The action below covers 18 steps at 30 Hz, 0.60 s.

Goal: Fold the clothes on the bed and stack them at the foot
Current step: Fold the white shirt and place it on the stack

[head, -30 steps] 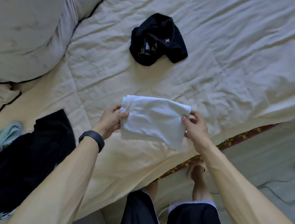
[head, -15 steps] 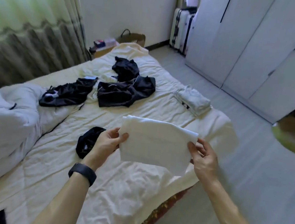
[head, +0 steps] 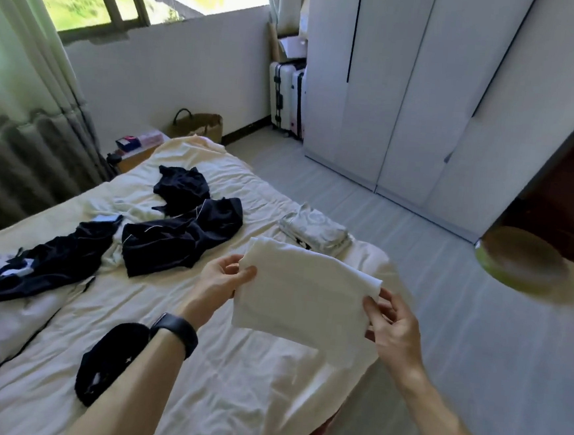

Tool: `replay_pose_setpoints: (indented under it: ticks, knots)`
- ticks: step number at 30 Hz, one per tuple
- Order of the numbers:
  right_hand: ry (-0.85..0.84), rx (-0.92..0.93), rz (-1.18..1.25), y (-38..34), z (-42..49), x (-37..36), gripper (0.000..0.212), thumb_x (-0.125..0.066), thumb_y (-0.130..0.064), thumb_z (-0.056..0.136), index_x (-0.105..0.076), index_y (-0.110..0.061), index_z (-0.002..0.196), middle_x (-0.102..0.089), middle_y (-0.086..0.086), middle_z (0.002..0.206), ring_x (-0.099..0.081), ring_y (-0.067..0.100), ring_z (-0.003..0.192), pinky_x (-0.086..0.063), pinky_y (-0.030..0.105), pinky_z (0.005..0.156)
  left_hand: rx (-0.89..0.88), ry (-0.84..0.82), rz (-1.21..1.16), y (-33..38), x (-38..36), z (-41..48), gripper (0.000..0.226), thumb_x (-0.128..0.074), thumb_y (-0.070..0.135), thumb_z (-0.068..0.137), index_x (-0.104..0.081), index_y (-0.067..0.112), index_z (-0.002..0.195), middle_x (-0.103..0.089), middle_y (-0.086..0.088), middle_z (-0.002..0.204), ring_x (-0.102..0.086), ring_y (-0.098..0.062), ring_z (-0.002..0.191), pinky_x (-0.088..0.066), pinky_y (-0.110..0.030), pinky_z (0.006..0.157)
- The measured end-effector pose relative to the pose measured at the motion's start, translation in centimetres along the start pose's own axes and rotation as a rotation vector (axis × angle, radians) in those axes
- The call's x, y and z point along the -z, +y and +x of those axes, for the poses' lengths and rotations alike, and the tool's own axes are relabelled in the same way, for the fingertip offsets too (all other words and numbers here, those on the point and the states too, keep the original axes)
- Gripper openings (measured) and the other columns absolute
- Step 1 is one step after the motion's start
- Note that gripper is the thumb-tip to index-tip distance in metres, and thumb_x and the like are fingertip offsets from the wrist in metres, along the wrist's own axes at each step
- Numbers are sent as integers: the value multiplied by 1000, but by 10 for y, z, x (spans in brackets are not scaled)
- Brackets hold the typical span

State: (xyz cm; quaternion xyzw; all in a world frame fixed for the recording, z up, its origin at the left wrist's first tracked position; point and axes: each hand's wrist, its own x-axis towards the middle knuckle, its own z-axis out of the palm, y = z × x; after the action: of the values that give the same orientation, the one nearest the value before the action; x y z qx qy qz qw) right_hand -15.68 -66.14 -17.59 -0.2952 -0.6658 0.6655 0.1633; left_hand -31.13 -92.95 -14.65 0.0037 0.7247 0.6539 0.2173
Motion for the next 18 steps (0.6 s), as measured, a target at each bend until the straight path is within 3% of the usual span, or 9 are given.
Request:
replay_pose_setpoints:
  ticks: [4, 11, 15, 18]
  knots:
    - [41, -38, 6, -2, 35, -10, 19, -71, -20, 96, -66, -22, 115, -71, 13, 103, -70, 34, 98, -61, 52, 82, 46, -14, 43, 6, -12, 47, 19, -70, 11, 93, -68, 10, 112, -76, -10, 101, -72, -24, 87, -58, -40, 77]
    - [79, -111, -12, 18, 98, -26, 23, -72, -22, 95, -66, -23, 118, -71, 14, 109, -69, 37, 102, -57, 59, 88, 128, -24, 134, 7, -30, 129, 15, -69, 10, 94, -66, 13, 108, -73, -8, 101, -69, -21, 81, -55, -39, 78]
    - [96, -206, 43, 43, 144, -32, 17, -71, -20, 96, -69, -37, 99, -74, 7, 99, -72, 34, 93, -62, 57, 76, 164, -36, 215, 5, -43, 186, 18, -70, 11, 93, -67, 9, 111, -74, -10, 101, -70, -24, 84, -56, -43, 83]
    - [115, -310, 111, 61, 189, -42, 23, -71, -17, 96, -72, -40, 94, -76, -6, 86, -74, 27, 84, -61, 42, 62, 173, -31, 282, 5, -55, 236, 19, -70, 11, 93, -67, 7, 112, -73, -14, 103, -71, -25, 86, -58, -37, 76]
